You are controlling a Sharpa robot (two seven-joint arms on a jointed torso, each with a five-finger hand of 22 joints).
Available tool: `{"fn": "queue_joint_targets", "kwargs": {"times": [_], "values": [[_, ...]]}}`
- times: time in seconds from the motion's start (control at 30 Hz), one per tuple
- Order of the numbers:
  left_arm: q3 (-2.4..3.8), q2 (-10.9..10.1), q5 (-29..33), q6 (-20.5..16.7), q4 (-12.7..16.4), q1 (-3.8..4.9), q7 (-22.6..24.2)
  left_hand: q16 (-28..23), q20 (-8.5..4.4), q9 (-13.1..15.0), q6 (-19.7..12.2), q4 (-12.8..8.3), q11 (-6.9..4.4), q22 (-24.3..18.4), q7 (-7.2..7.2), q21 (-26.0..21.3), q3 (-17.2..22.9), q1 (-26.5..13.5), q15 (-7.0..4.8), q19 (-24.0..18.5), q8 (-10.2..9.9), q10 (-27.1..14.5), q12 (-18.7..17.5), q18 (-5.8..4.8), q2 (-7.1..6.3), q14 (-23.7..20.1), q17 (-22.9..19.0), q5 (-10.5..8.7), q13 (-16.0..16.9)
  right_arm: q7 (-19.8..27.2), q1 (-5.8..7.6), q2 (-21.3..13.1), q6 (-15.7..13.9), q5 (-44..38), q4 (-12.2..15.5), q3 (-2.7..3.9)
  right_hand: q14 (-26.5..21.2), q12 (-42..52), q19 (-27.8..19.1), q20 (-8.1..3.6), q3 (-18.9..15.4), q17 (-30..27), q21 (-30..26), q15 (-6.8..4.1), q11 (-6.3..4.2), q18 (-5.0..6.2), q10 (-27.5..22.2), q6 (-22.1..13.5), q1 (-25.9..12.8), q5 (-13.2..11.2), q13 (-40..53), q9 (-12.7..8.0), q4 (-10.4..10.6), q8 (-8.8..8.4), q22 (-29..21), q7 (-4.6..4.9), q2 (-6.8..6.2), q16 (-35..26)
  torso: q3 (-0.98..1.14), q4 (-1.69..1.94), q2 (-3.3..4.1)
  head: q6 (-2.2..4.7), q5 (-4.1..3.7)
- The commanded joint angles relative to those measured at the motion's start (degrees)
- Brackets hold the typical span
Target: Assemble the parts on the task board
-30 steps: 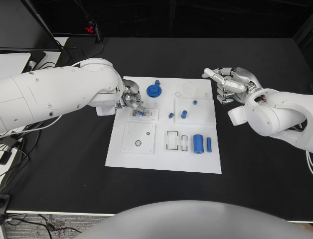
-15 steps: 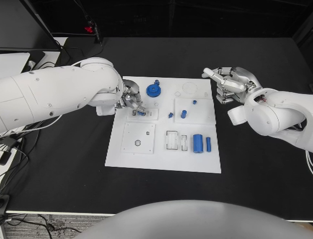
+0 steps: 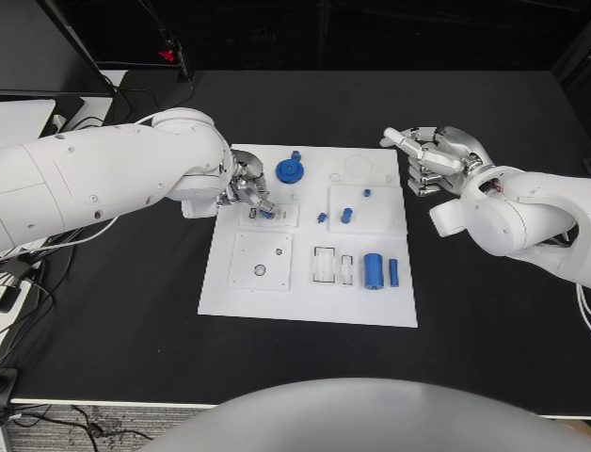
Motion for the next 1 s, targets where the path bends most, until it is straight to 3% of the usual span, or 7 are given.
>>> {"fn": "queue_joint_targets", "kwargs": {"times": [0.03, 0.47, 0.63, 0.8, 1.0], "values": [[-0.11, 0.09, 0.06, 0.22, -0.12, -0.19, -0.43, 0.05, 0.15, -0.08, -0.69, -0.1, 0.35, 15.09, -0.39, 0.18, 0.03, -0.39, 0.42, 5.98, -0.3, 6.19, -0.09, -0.8, 0.01, 6.0, 15.1, -0.42, 14.94, 0.18, 0.06, 0.02, 0.14, 0.09, 0.12, 0.02, 6.05, 0.15, 6.24, 0.16, -0.33, 15.07, 0.17, 0.22, 0.22, -0.4, 6.06, -0.51, 0.1, 0.21, 15.08, -0.1, -0.02, 0.28, 15.1, 2.66, 0.42, 0.14, 0.0, -0.01, 0.01, -0.05, 0.01], [-0.11, 0.19, 0.06, 0.29, -0.16, -0.28, -0.47, 0.05, 0.15, -0.03, -0.76, -0.11, 0.36, 15.09, -0.38, 0.18, 0.03, -0.41, 0.44, 5.98, -0.32, 6.19, -0.09, -0.8, 0.07, 6.0, 15.1, -0.69, 14.94, 0.12, 0.06, 0.03, 0.14, 0.09, 0.09, 0.02, 6.05, 0.15, 6.24, 0.16, -0.33, 15.07, 0.17, 0.22, 0.22, -0.4, 6.06, -0.51, 0.1, 0.21, 15.08, -0.1, -0.02, 0.28, 15.1, 2.66, 0.42, 0.14, 0.01, 0.01, 0.0, -0.12, 0.03], [-0.11, 0.23, 0.06, 1.08, -0.2, -0.29, -0.58, 0.05, 0.23, -0.27, -1.6, -0.06, 0.77, 15.09, 0.04, 0.18, -1.39, -2.72, 0.71, 5.98, -1.29, 6.19, -0.09, -0.8, -0.31, 6.0, 15.1, -2.36, 14.94, 0.12, 0.05, 0.01, 0.14, 0.09, 0.11, 0.02, 6.05, 0.15, 6.24, 0.16, -0.33, 15.07, 0.17, 0.22, 0.22, -0.4, 6.06, -0.51, 0.1, 0.21, 15.08, -0.1, -0.02, 0.28, 15.1, 2.66, 0.42, 0.14, 0.01, -0.02, -0.01, -0.12, -0.03], [-0.11, 0.27, 0.06, 0.87, -0.18, -0.31, -0.85, 0.05, 0.6, -1.26, -2.48, 0.0, 1.52, 15.09, 0.92, 0.18, -5.58, -9.05, 1.34, 5.98, -2.88, 6.19, -0.09, -0.8, -1.77, 6.0, 15.1, -9.04, 14.94, 0.12, 0.05, -0.06, 0.12, 0.09, 0.14, 0.02, 6.05, 0.15, 6.24, 0.16, -0.33, 15.07, 0.17, 0.22, 0.22, -0.4, 6.06, -0.51, 0.1, 0.21, 15.08, -0.1, -0.02, 0.28, 15.1, 2.66, 0.42, 0.14, -0.01, 0.0, 0.01, -0.12, -0.08], [-0.11, 0.29, 0.06, 0.01, -0.08, -0.34, -1.2, 0.05, 1.18, -1.83, -3.09, -0.06, 1.99, 15.09, 1.39, 0.18, -10.22, -14.56, 1.87, 5.98, -3.42, 6.19, -0.09, -0.8, -2.74, 6.0, 15.1, -14.46, 14.94, 0.12, 0.05, -0.13, 0.11, 0.09, 0.17, 0.02, 6.05, 0.15, 6.24, 0.17, -0.38, 15.07, 0.17, 0.23, 0.23, -0.4, 6.06, -0.54, -0.01, 0.19, 15.08, -0.13, -0.02, 0.33, 15.1, 2.67, 0.49, 0.14, 0.01, 0.02, 0.0, -0.12, -0.09]]}}
